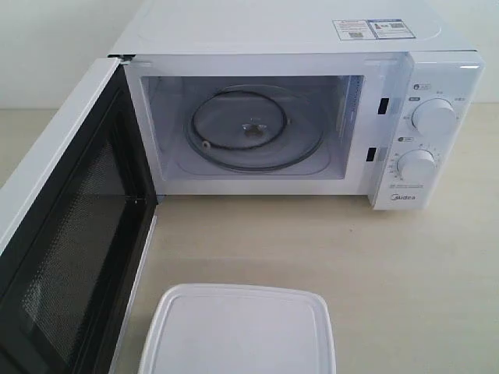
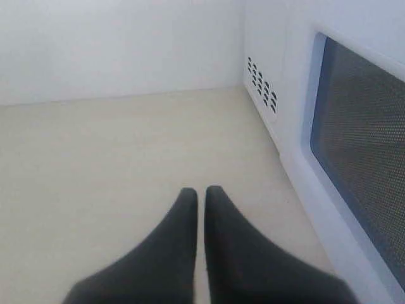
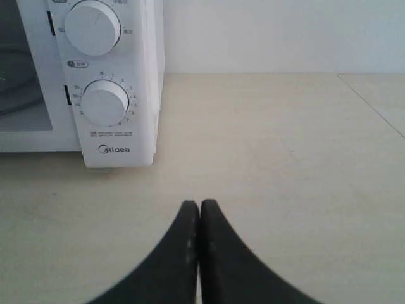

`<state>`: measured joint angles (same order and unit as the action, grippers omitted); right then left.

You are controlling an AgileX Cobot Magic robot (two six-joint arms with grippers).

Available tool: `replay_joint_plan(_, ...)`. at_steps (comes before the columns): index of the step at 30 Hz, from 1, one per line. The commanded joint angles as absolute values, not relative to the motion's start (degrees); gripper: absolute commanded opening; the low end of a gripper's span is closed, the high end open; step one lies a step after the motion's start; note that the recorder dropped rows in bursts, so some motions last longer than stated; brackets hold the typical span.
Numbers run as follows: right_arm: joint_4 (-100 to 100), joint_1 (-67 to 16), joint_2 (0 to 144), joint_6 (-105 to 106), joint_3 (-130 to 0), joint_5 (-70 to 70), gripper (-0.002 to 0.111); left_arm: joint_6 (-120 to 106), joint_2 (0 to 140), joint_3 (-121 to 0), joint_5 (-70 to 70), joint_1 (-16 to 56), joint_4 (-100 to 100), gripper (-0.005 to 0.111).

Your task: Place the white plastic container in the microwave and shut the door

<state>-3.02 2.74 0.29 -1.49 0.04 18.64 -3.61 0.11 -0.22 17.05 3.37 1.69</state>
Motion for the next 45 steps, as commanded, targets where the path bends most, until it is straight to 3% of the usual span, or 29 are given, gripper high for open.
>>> replay_joint_plan(1,-3.3,2.9,0.0,-1.3,0.0,18.4,0.0,-4.0,0.0,0.0,17.0,3.3,1.6,0.004)
replay_joint_plan(31,-3.2,2.9,0.0,-1.6,0.0,18.3,0.0,-4.0,0.0,0.0,17.0,3.3,1.6,0.004)
replay_joint_plan(45,-1.8,2.9,0.0,-6.2,-17.9,17.9,0.0,-4.0,0.0,0.0,17.0,3.3,1.6,0.004)
